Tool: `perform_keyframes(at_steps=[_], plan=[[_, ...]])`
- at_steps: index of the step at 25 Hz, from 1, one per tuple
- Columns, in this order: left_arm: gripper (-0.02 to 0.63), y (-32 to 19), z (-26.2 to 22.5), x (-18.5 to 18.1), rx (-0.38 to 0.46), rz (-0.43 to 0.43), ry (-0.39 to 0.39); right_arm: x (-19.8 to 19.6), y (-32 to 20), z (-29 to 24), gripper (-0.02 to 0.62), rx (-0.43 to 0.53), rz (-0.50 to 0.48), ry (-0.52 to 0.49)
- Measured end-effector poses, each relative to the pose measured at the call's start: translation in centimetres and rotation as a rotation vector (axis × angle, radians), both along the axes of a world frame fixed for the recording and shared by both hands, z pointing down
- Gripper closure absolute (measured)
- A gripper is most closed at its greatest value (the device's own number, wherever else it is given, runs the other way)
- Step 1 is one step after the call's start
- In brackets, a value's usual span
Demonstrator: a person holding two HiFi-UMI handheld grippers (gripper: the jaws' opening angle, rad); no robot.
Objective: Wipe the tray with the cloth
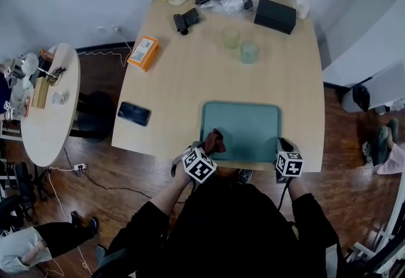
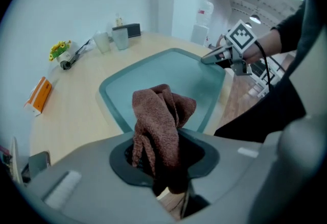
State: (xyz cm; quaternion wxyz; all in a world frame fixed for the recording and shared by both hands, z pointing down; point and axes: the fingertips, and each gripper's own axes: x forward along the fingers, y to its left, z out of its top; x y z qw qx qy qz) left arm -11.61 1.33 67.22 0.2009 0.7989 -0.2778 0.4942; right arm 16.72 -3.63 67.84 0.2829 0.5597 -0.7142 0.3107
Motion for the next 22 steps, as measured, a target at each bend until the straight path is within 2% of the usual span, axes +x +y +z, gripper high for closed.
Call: perform_keyframes(at_steps=[3, 10, 13, 16, 18, 22], plan=[[0.515, -1.8, -2.5, -1.5, 0.034, -0.091, 0.053, 0.0, -0.1, 0.0, 0.557, 0.002, 0.000, 0.001], [0.515, -4.1, -8.0, -5.9, 0.111, -0.219, 0.091, 0.0, -0.2, -0.3, 0.554, 0.012, -0.007, 0.021], [0.515, -4.0, -10.6, -5.9, 0.137, -0.262, 0.136, 0.4, -1.1, -5.5, 0.559, 0.170, -0.007, 0.047], [0.515, -3.8, -13.4, -5.4, 0.180, -0.287, 0.199, -1.1, -1.4, -13.4, 0.594, 0.329, -0.003, -0.043], [0.515, -3.6, -15.5, -4.9, 0.201, -0.304, 0.249, -2.6, -1.1, -18.3, 0.594, 0.412, -0.029, -0.094], [0.515, -3.5, -19.4, -4.4, 0.276, -0.332, 0.312, -5.6, -0.1, -25.8, 0.594, 0.556, -0.120, -0.108]])
